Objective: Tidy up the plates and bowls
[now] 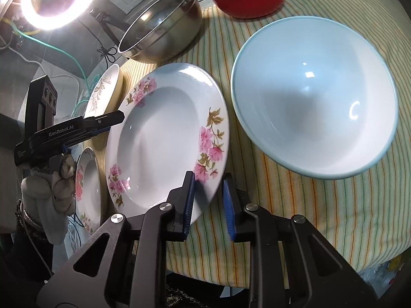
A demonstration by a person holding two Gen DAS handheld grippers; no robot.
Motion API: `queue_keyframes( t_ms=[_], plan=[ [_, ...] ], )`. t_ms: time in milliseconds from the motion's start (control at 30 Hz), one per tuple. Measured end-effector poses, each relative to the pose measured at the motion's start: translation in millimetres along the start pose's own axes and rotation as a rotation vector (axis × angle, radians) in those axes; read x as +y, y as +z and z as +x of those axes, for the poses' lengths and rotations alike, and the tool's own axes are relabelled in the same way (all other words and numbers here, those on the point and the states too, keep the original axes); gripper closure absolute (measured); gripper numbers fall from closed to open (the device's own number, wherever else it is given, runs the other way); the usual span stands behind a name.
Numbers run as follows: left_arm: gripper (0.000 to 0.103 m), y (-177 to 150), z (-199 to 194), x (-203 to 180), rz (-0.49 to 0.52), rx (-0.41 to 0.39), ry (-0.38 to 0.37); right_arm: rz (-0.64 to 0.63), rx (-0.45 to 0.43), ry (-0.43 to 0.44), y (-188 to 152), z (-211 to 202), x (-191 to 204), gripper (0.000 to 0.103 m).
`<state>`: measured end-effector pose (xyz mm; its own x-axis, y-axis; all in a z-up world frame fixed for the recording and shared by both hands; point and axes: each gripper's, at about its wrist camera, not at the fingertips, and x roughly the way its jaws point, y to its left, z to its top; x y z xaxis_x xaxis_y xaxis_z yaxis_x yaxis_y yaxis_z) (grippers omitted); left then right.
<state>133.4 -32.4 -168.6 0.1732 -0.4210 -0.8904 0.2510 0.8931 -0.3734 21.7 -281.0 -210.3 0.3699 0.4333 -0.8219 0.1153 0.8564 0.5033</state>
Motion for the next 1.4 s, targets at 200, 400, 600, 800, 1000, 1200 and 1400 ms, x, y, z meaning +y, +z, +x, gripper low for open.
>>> queue_keyframes(
  t_ms=[200,400,600,800,1000,1200,1400],
  plan=[
    [0.070,0.0,-0.3,0.0,0.001,0.000,0.001,0.004,-0.011,-0.013,-2.3,-3.8,-2.9,0.081],
    [0.070,0.4,-0.1,-0.3,0.006,-0.001,0.004,0.005,-0.008,0.000,-2.7,-4.9,-5.0,0.081],
    [0.070,-0.5,-0.5,-1.4,0.010,-0.002,0.012,-0.014,-0.002,-0.005,-2.5,-3.3,0.6,0.085],
    [0.070,-6.1,-1.3,-4.2,0.005,0.003,0.014,-0.027,0.007,-0.015,-1.7,-4.9,1.1,0.084],
    [0.070,-15.9,-4.4,-6.8,-0.007,0.002,0.017,-0.045,0.022,-0.016,-4.0,-4.7,2.3,0.084],
    [0.070,-23.7,-7.1,-11.3,-0.005,0.002,0.026,-0.057,0.030,-0.015,-9.0,-6.0,1.3,0.084],
    [0.070,-30.1,-7.5,-14.4,-0.010,0.001,0.034,-0.070,0.036,-0.016,-12.2,-6.0,1.9,0.084]
  ],
)
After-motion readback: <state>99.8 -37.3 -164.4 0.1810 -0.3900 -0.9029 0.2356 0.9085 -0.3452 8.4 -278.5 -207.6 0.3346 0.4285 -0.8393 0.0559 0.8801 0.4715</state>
